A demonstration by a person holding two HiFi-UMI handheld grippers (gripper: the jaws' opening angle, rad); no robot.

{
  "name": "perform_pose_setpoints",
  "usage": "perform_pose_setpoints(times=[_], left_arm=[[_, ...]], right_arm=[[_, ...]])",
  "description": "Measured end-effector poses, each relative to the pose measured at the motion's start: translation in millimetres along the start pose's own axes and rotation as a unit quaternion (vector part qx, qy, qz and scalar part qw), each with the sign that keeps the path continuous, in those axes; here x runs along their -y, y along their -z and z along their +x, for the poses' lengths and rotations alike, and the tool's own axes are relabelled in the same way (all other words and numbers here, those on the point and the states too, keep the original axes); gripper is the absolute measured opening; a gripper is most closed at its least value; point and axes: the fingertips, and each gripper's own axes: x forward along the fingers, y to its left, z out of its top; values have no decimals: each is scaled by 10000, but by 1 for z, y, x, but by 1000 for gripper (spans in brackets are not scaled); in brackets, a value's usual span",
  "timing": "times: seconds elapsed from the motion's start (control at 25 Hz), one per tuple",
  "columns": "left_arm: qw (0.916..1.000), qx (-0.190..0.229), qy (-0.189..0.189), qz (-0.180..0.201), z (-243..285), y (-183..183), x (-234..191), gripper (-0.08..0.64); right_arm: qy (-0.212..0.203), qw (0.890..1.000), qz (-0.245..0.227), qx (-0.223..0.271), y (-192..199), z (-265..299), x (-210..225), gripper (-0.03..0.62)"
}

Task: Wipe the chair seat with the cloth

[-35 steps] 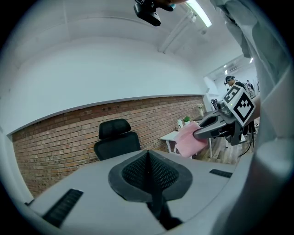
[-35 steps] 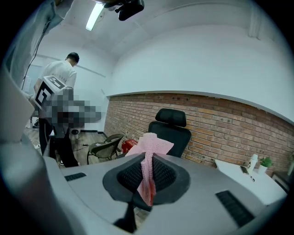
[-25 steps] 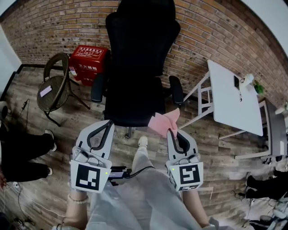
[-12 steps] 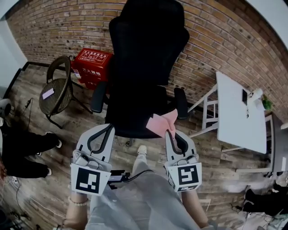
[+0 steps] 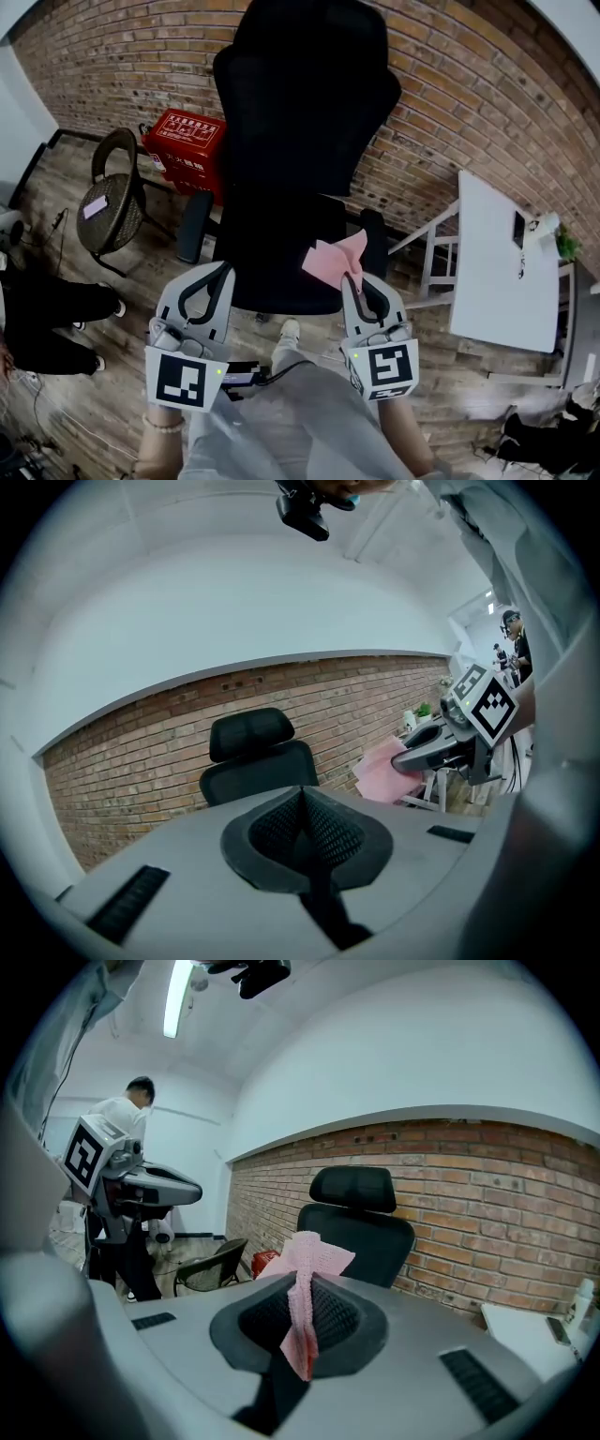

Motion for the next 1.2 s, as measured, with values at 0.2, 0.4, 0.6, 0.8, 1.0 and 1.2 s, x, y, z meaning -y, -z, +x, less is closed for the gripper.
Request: perform_pose_setpoints(times=[0.2,0.4,0.6,0.8,1.0,1.2], left_arm=[[9997,-113,-206,-79,51,-1,-18,18],[9991,-175,-383,-96,92,0,-33,18],[9980,-282,-519,-213,126,2,-40,18],[9974,-404,-572,-182,142,5,-42,18],[9969,-535,-551,-145,151,14,-49,18],[9963,-634,-549,-191,163,31,-56,18]], right_arm=[[-204,9997,-59,101,-8,46,41,55],[-424,9990,-103,32,-8,85,70,55],[-573,9983,-87,37,-6,112,94,55],[-765,9970,30,-135,5,128,99,55],[-939,9955,-40,-149,11,145,96,55],[-1041,9942,-108,-228,23,160,95,55]])
